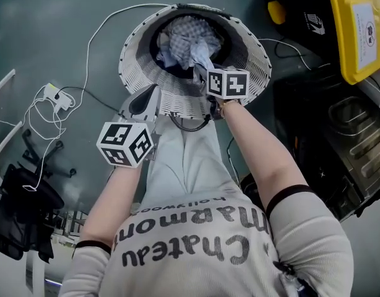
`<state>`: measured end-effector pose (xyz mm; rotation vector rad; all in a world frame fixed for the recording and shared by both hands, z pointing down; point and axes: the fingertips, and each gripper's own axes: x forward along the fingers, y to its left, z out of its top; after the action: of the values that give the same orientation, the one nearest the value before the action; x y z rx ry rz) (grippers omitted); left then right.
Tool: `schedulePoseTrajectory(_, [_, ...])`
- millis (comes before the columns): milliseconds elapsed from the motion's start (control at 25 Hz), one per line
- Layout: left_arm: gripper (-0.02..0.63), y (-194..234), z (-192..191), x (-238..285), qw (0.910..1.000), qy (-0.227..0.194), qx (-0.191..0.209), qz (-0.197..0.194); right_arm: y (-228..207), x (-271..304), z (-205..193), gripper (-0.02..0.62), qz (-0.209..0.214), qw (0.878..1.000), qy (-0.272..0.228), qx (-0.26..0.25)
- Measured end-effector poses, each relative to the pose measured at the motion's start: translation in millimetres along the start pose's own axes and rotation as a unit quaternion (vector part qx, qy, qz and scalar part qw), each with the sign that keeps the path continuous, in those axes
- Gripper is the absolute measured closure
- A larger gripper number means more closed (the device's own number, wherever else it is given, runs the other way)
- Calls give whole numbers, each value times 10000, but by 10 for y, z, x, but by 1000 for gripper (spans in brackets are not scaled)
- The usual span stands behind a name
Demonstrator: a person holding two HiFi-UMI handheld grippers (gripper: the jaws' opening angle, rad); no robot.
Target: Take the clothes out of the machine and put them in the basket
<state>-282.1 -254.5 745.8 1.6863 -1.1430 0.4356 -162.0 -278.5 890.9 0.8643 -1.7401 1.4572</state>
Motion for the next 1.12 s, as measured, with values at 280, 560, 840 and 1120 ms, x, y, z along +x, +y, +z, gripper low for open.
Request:
schedulePoseTrajectory(280, [598, 124, -121, 89, 9998, -25, -202, -70, -72, 357, -149, 456, 225, 9989, 354, -220])
schedulePoseTrajectory(560, [598, 75, -210, 88, 9996, -5, -196, -189, -280, 333, -316, 372, 48, 9986, 526, 104])
schedulePoseTrajectory(840, [598, -197, -130, -98, 9991, -66, 55, -419, -288, -79, -302, 339, -308, 9982, 282, 431])
schedulePoseTrajectory(1120, [598, -617, 222, -569, 9970, -227, 440, -589, 293, -905, -95, 339, 77, 9935, -522, 1006])
